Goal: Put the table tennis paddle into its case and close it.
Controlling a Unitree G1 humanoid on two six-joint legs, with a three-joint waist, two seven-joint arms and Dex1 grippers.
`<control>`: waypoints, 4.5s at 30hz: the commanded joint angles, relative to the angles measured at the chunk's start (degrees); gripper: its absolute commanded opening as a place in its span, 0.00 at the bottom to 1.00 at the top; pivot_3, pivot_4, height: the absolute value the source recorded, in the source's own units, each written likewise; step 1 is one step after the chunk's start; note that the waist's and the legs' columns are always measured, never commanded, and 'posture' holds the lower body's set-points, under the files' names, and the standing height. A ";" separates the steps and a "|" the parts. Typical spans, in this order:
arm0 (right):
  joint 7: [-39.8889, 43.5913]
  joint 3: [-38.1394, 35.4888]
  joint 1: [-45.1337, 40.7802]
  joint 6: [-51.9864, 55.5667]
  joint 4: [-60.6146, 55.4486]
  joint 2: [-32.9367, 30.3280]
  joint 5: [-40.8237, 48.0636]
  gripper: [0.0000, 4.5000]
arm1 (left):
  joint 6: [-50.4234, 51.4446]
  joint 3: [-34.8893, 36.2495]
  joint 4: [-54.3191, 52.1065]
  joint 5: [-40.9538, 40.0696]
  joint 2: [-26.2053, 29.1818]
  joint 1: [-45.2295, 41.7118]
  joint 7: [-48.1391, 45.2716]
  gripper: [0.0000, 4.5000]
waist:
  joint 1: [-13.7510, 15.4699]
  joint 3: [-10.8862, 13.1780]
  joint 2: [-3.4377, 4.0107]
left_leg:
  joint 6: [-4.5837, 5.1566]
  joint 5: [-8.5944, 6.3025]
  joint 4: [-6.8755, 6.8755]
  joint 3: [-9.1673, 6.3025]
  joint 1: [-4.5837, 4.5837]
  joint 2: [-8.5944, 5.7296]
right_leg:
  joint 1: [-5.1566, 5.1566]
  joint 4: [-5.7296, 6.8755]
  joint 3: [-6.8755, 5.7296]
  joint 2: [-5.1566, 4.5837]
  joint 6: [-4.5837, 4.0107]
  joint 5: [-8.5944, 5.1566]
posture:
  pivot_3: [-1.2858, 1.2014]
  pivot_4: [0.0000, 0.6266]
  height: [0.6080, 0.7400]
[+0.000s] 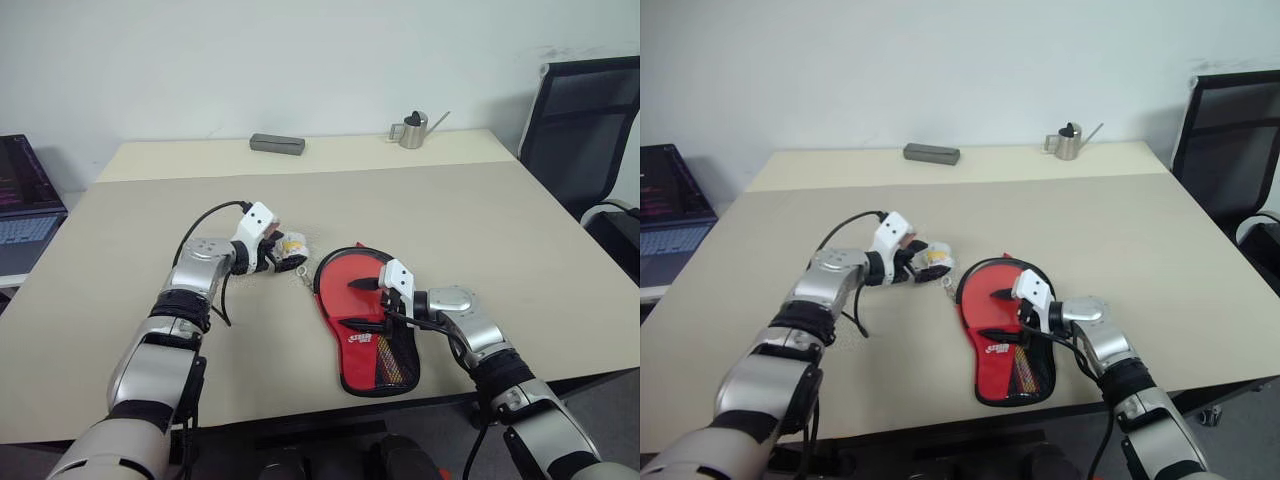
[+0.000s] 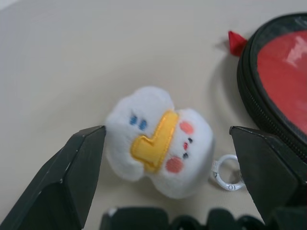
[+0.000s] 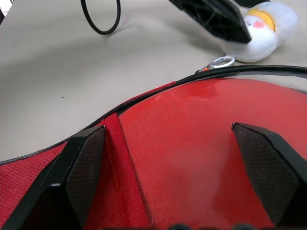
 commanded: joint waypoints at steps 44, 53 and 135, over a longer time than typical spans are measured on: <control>-6.18 2.98 6.12 5.27 -3.61 -2.28 -4.54 1.00 | 14.06 5.79 -26.26 -6.62 2.00 10.46 -5.78 0.08 | 0.73 -0.01 0.01 | -0.26 -0.17 -0.05 -0.37 0.02 0.10 | 0.17 -0.20 -0.07 -0.07 -0.01 -0.07 | 0.52 0.24 1.00; -8.31 3.34 6.25 5.85 -3.79 -0.93 -5.53 1.00 | 2.89 2.26 -10.84 -1.92 -1.91 -0.89 -4.48 0.08 | 0.58 -0.02 0.00 | -0.27 -0.17 -0.05 -0.35 0.11 0.05 | 0.24 -0.19 -0.11 0.01 -0.06 -0.11 | 0.52 0.24 1.00; -16.00 7.08 22.51 23.10 -31.29 -3.34 -4.71 1.00 | -12.00 -5.63 21.90 29.44 -23.70 -25.57 34.47 0.08 | 1.29 -0.01 -0.02 | -0.69 -0.99 -0.10 -0.40 -0.06 0.04 | 0.19 -0.24 -0.35 0.12 0.47 -1.00 | 0.52 0.24 1.00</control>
